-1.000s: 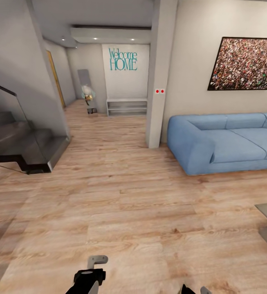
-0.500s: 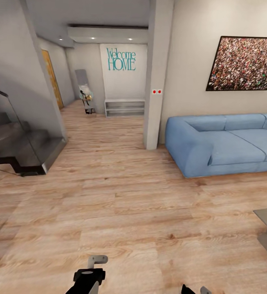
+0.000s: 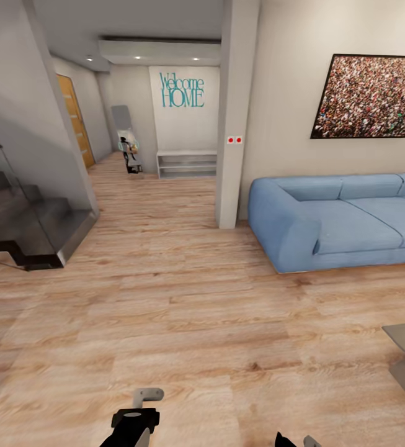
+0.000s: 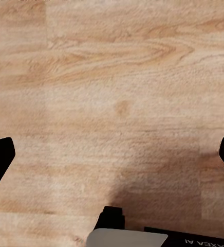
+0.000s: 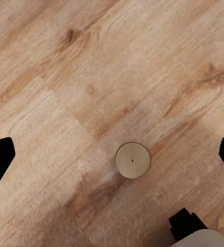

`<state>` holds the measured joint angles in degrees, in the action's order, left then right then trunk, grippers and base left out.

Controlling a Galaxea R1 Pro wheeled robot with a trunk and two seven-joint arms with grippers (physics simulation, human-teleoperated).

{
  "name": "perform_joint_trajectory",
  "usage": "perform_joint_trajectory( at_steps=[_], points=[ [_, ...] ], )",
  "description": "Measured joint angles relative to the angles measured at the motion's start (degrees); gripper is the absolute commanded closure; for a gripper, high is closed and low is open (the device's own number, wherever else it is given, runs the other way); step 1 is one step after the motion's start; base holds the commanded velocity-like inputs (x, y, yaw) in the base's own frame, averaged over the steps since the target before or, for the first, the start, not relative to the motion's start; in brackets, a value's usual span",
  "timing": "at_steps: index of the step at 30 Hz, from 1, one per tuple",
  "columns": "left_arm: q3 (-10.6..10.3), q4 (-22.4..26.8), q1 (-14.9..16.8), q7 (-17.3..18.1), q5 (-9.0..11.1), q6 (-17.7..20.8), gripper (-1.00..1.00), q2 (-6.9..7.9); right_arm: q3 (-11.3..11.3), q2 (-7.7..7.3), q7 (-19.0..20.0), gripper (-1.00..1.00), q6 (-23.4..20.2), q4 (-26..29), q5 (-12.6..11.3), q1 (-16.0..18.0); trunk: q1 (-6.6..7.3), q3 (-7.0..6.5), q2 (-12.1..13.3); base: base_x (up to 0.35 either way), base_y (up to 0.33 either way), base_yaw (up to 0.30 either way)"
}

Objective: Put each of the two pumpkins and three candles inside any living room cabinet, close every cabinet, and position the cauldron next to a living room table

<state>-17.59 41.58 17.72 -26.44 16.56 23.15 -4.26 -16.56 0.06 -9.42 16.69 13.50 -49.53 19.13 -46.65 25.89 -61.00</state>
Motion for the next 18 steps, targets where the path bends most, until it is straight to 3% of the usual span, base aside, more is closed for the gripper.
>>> perform_joint_trajectory(
  at_steps=[15, 18],
  points=[
    [0.52, 0.30, 0.00, -0.03, 0.15, -1.41, -1.00, 0.00, 0.00, -0.04, 0.01, -1.00, -0.01, 0.00, -0.01, 0.00, -0.01, 0.00, 0.00, 0.003, -0.016, 0.000],
    [0.64, 0.54, 0.00, -0.03, 0.22, -1.42, -1.00, 0.00, -0.05, -0.04, 0.01, -1.00, -0.01, 0.00, -0.01, 0.00, -0.66, 0.53, -1.19, 0.000, 0.000, 0.000]
  ],
)
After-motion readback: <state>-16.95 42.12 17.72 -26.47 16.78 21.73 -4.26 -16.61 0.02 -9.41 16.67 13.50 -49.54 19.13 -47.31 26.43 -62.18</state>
